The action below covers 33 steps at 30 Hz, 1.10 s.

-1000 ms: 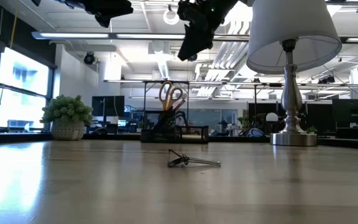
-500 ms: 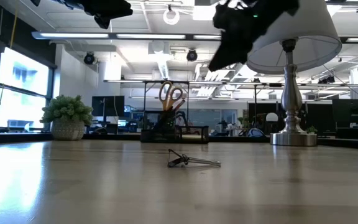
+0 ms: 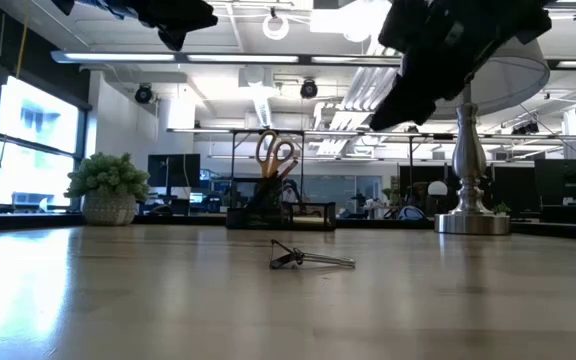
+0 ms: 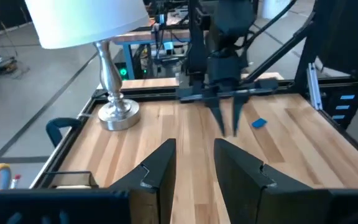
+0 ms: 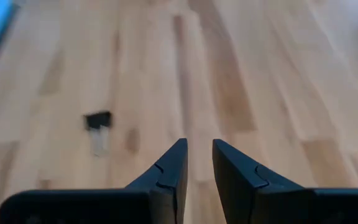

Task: Pick and place office supplies into organizer
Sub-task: Put the black binder clip into the bottom left slot of the desk organizer

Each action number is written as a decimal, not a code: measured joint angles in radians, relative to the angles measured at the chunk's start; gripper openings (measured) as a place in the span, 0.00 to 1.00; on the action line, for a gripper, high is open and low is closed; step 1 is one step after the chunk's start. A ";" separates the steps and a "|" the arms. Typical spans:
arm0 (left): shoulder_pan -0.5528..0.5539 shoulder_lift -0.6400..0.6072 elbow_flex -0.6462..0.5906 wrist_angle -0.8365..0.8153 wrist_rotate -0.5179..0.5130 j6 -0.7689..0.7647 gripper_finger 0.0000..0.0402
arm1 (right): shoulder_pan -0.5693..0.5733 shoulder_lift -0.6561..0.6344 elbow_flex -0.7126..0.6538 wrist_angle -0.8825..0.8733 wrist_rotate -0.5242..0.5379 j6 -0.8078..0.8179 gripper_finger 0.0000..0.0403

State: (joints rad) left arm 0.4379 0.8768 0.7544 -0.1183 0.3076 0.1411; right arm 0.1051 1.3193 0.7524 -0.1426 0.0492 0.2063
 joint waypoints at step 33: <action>-0.363 0.140 0.000 0.192 -0.117 -0.127 0.24 | 0.351 0.673 0.233 0.537 0.254 0.062 0.55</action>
State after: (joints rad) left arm 0.0753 1.0168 0.7544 0.0734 0.1902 0.0138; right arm 0.4563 1.9919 0.9850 0.3942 0.3030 0.2684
